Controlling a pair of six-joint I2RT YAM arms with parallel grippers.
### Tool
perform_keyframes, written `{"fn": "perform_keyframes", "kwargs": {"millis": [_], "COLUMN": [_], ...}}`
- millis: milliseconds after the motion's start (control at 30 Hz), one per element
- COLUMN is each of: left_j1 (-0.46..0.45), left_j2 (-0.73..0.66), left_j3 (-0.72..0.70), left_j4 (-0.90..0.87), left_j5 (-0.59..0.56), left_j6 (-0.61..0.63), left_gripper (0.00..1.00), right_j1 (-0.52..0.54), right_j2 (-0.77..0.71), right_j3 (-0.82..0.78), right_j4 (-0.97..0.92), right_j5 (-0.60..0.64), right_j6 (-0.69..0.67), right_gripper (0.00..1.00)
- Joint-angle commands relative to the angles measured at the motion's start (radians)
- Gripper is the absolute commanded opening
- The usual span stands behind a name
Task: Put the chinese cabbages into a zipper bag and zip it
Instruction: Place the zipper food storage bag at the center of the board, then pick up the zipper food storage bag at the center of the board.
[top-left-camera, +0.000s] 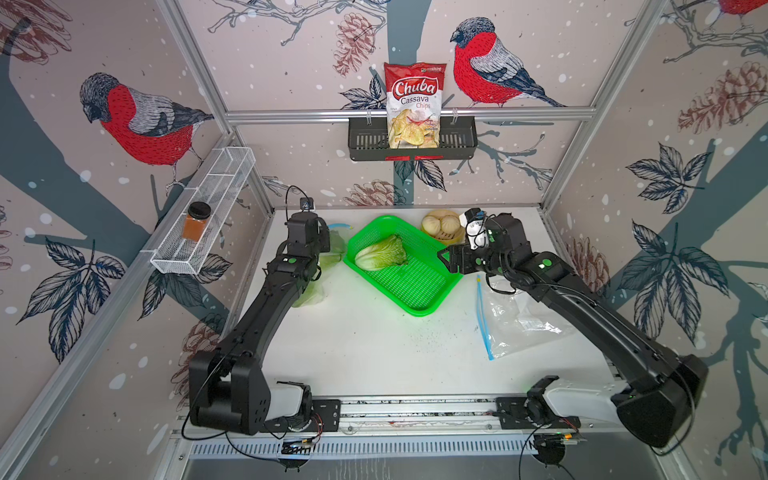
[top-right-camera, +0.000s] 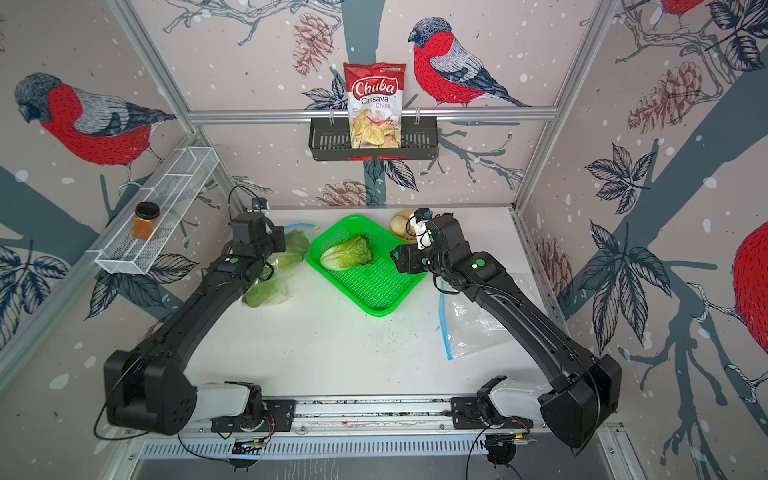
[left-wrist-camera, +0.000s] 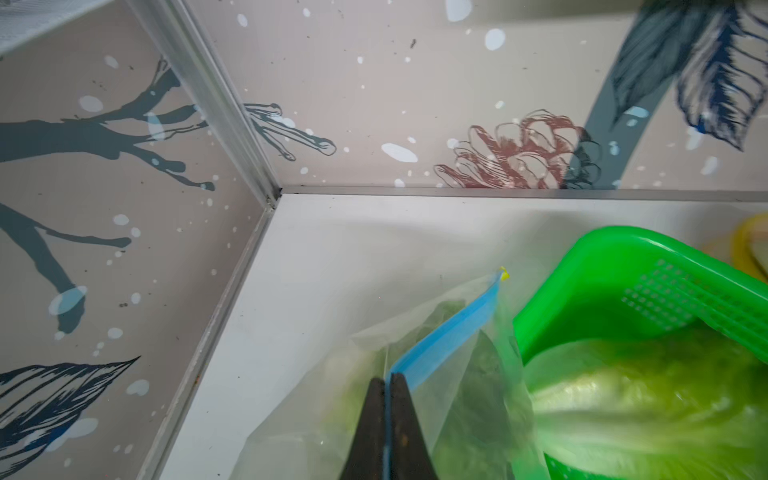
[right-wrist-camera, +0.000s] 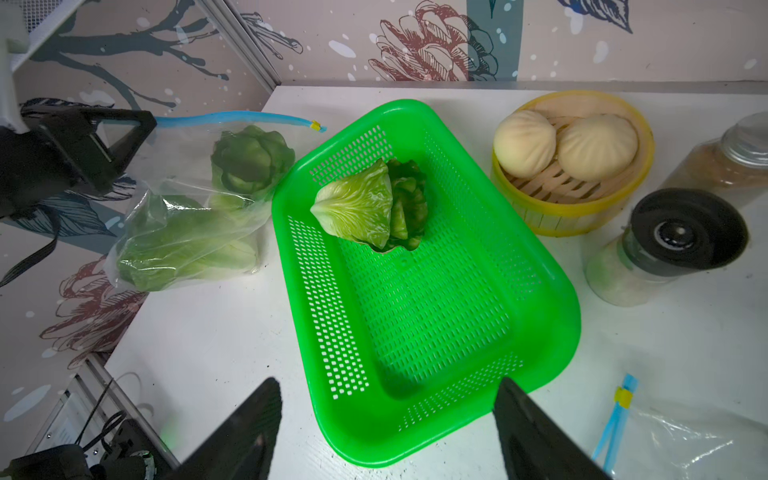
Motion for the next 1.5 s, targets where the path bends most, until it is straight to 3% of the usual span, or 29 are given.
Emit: {"fn": "perform_keyframes", "kwargs": {"millis": [0,167,200,233,267,500,600,767,967,1100,1200,1333,1467], "left_j1": [0.023,0.094,0.102,0.106,0.11,0.114,0.111,0.087,-0.029,-0.094,-0.154,-0.157,-0.165], "left_j2": [0.113,0.327,0.371,0.408,0.437,0.453,0.425,0.311,0.048,-0.09,-0.169,-0.255,-0.315], "left_j3": [0.077,0.244,0.287,0.326,0.366,0.557,0.628,0.614,0.296,0.114,0.017,-0.158,-0.204], "left_j4": [0.059,0.04,0.022,0.008,-0.012,-0.159,-0.264,-0.432,-0.341,-0.295,-0.268,-0.15,-0.142], "left_j5": [-0.168,-0.204,-0.206,-0.21,-0.206,-0.19,-0.104,0.107,0.285,0.357,0.343,0.436,0.423], "left_j6": [0.033,0.043,0.045,0.055,0.06,0.039,-0.004,-0.159,-0.352,-0.493,-0.533,-0.633,-0.661], "left_gripper": [0.0,0.0,0.09,0.29,0.42,0.82,0.97,0.97,0.97,0.97,0.97,0.95,0.95], "right_j1": [-0.029,-0.085,-0.097,-0.107,-0.116,-0.187,-0.223,-0.237,-0.201,-0.122,-0.079,-0.073,-0.073], "right_j2": [-0.003,-0.036,-0.036,-0.038,-0.039,-0.049,-0.051,-0.049,0.018,0.06,0.09,0.12,0.132], "right_j3": [-0.023,-0.069,-0.076,-0.08,-0.086,-0.1,-0.104,-0.16,-0.242,-0.292,-0.322,-0.345,-0.375], "right_j4": [0.03,0.036,0.032,0.025,0.022,-0.083,-0.178,-0.282,-0.343,-0.335,-0.339,-0.326,-0.307], "right_j5": [0.023,0.027,0.028,0.033,0.037,0.108,0.176,0.248,0.198,0.193,0.238,0.29,0.34], "right_j6": [0.035,0.063,0.066,0.069,0.072,0.128,0.167,0.198,0.238,0.276,0.298,0.31,0.302], "right_gripper": [0.81,0.82,0.82,0.82,0.83,0.85,0.86,0.86,0.85,0.82,0.79,0.71,0.63]}}
